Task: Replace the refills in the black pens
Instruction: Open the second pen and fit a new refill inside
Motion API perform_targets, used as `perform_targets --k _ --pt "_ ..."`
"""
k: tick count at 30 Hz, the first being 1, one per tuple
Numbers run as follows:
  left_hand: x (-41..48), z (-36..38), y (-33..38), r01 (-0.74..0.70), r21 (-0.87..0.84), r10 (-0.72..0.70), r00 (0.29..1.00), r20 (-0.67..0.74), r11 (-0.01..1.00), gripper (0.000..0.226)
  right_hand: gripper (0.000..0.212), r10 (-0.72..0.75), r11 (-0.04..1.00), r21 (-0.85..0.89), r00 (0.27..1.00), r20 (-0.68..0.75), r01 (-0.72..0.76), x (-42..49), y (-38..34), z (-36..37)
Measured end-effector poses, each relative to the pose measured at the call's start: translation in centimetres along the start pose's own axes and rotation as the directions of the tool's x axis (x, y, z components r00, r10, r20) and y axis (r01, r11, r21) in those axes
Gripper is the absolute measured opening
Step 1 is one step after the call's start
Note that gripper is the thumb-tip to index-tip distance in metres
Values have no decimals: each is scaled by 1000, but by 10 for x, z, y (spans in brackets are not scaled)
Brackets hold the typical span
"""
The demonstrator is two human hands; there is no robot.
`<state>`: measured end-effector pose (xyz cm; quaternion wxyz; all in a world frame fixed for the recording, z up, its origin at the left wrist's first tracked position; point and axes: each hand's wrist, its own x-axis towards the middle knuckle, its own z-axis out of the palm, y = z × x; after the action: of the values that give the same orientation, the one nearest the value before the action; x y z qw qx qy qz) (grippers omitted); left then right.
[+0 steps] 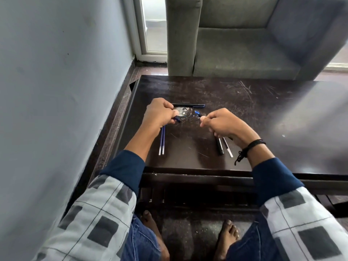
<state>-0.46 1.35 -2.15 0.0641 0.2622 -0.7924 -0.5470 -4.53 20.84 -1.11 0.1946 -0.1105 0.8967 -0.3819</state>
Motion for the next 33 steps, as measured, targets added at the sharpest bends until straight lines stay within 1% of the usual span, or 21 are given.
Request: perform_targets --k 2,4,6,10,17,20,22,23,25,26,28,29,31,33 --pt "-5 11 0 -29 176 19 998 56 984 22 31 22 997 77 998 -56 -18 -1 1 -5" --pt "-13 23 2 -51 355 9 993 120 934 26 29 30 990 142 996 -89 -17 0 1 -5" --pt "-19 31 3 -73 474 -9 986 168 877 28 29 38 981 193 995 -94 -19 1 0 -4" --pt "-22 37 4 -105 538 -5 980 198 837 33 29 38 975 221 995 -95 -16 2 1 -1" --pt "-25 37 4 -125 568 9 979 203 813 41 31 25 977 211 997 -77 -8 3 -1 1" --pt "-25 36 6 -121 583 2 980 201 803 37 32 15 974 229 997 -76 2 1 -1 0" --pt "-25 32 9 -127 565 25 982 185 815 28 29 3 961 277 997 -82 20 0 -2 0" --pt "-25 30 11 -131 546 43 984 172 827 25 26 -4 940 339 996 -89 34 -1 -3 -1" --pt "-23 25 14 -135 470 68 985 157 872 26 17 -10 851 520 993 -117 70 -2 -6 -3" --pt "-23 22 15 -135 385 73 983 170 913 29 13 -5 792 605 992 -129 83 -3 -8 -5" --pt "-25 18 18 -120 139 81 963 257 983 34 8 32 692 718 990 -134 75 -5 -11 -8" --pt "-28 17 19 -101 34 85 945 315 994 36 8 59 658 751 990 -126 56 -5 -12 -9" --pt "-32 16 22 -71 -58 88 912 401 996 37 10 89 590 807 992 -94 23 -6 -12 -9" --pt "-35 17 23 -54 -94 90 896 436 994 33 12 99 528 850 993 -62 1 -5 -12 -8"
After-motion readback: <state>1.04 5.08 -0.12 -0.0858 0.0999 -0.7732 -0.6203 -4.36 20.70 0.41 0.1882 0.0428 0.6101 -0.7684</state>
